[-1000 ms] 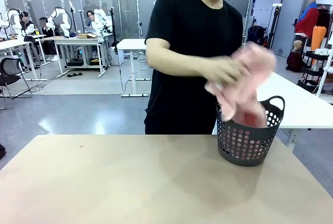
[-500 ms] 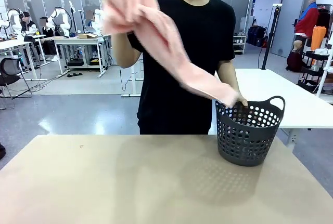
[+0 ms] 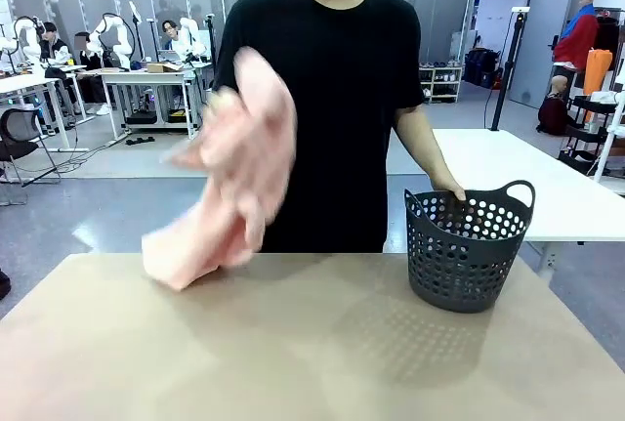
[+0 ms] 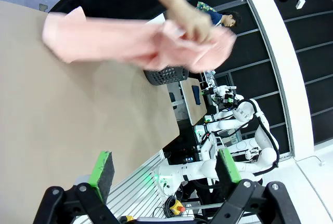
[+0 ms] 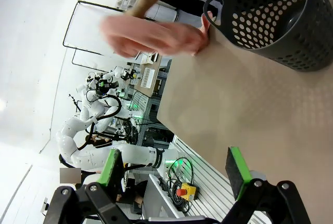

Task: Fold the towel.
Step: Grab the top end of the 100 cm Hotel Towel extended by the human.

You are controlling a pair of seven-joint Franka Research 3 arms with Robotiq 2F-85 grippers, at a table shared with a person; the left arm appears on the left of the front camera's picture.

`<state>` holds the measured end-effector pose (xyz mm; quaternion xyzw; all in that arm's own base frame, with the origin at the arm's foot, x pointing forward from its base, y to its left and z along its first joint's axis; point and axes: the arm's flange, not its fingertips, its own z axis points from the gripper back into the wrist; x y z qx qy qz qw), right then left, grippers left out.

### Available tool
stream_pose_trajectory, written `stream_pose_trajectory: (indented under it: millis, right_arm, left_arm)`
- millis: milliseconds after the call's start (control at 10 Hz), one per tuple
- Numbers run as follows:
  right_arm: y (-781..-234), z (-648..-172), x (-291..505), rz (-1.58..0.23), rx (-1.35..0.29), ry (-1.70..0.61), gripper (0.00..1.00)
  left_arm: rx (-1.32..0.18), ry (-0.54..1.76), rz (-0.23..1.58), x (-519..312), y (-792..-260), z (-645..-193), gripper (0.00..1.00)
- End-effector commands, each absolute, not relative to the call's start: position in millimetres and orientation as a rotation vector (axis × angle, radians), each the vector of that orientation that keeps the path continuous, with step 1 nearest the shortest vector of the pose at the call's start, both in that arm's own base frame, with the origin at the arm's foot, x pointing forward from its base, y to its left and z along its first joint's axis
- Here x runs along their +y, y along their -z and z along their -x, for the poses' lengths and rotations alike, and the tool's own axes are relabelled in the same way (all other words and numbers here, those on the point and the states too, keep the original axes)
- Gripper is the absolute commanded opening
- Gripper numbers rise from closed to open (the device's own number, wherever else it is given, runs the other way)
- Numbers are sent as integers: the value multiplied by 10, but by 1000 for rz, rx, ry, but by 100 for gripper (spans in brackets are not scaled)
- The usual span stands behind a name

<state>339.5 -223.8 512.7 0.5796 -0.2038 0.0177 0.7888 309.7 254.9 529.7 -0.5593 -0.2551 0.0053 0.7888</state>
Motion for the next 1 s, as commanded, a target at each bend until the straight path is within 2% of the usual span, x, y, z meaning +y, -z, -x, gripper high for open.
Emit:
stream_pose_trajectory:
  millis: [0,900]
  right_arm:
    - [-5133,-3394,-2246,-1255,-443,-43,100]
    - [-5133,-3394,-2246,-1255,-443,-43,100]
  left_arm:
    - [-555,-4,1222,2542,-5288,-3082,100]
    - [-555,-4,1222,2542,-5288,-3082,100]
